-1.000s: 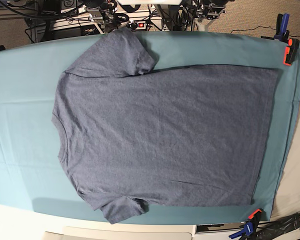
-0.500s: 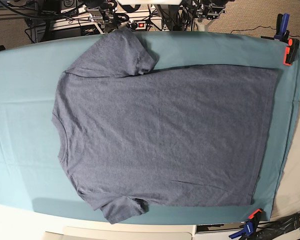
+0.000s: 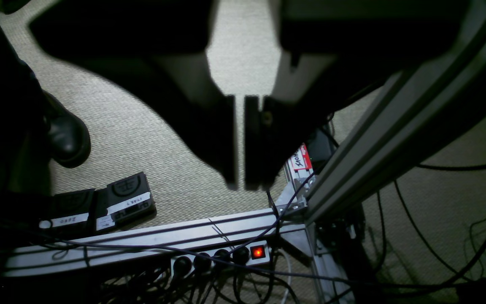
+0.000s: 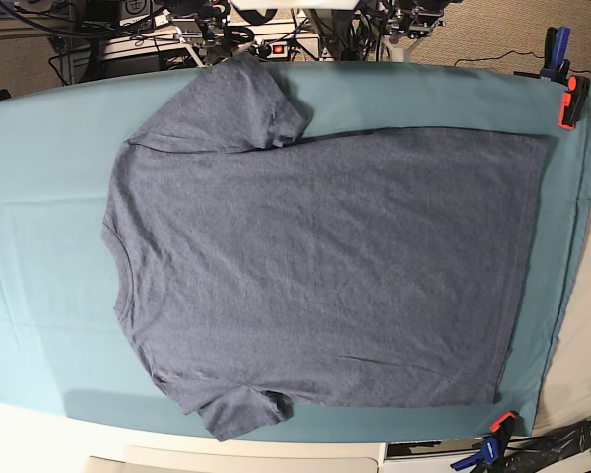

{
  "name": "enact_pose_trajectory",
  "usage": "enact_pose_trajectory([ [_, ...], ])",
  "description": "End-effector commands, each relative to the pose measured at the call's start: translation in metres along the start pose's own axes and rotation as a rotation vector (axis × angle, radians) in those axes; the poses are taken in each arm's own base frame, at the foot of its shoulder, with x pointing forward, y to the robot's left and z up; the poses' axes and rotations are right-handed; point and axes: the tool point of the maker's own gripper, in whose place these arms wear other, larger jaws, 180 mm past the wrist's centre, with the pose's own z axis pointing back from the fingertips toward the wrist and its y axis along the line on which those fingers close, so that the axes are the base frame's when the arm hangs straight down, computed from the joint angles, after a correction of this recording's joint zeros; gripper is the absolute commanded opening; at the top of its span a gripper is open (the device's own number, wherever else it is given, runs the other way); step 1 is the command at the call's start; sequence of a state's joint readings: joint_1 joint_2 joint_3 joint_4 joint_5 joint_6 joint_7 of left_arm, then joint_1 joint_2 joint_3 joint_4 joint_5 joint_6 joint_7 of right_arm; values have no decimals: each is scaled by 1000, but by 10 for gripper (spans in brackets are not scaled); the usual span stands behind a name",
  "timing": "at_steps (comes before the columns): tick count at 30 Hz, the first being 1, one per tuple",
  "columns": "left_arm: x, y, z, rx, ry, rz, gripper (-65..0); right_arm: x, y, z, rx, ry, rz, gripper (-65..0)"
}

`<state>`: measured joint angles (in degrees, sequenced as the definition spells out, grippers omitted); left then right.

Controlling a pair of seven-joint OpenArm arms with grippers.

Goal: Fold the T-shirt properly

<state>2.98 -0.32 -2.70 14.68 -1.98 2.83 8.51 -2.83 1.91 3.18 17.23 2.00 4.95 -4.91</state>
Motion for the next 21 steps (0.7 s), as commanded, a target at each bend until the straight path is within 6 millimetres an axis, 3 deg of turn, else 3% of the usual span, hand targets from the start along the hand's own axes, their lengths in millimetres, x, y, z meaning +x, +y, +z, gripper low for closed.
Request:
enact_pose_trajectory([
  [1,5,-1,0,3,-15,4,-621,8,-2,0,0,-21,2,-611],
  [6,-1,-1,0,2,1,4,-621,-4,-3,1,-2,0,3,-611],
  [13,-35,0,2,3,23,8,-621,-47,-18,9,-23,42,11,-611],
  [17,-71,10,8,14,41,41,-621,-79,-40,22,-53,68,32,-611],
  [21,-107,36,22,47,83,52,-621,-102,-75,42,-102,92,75,-611],
])
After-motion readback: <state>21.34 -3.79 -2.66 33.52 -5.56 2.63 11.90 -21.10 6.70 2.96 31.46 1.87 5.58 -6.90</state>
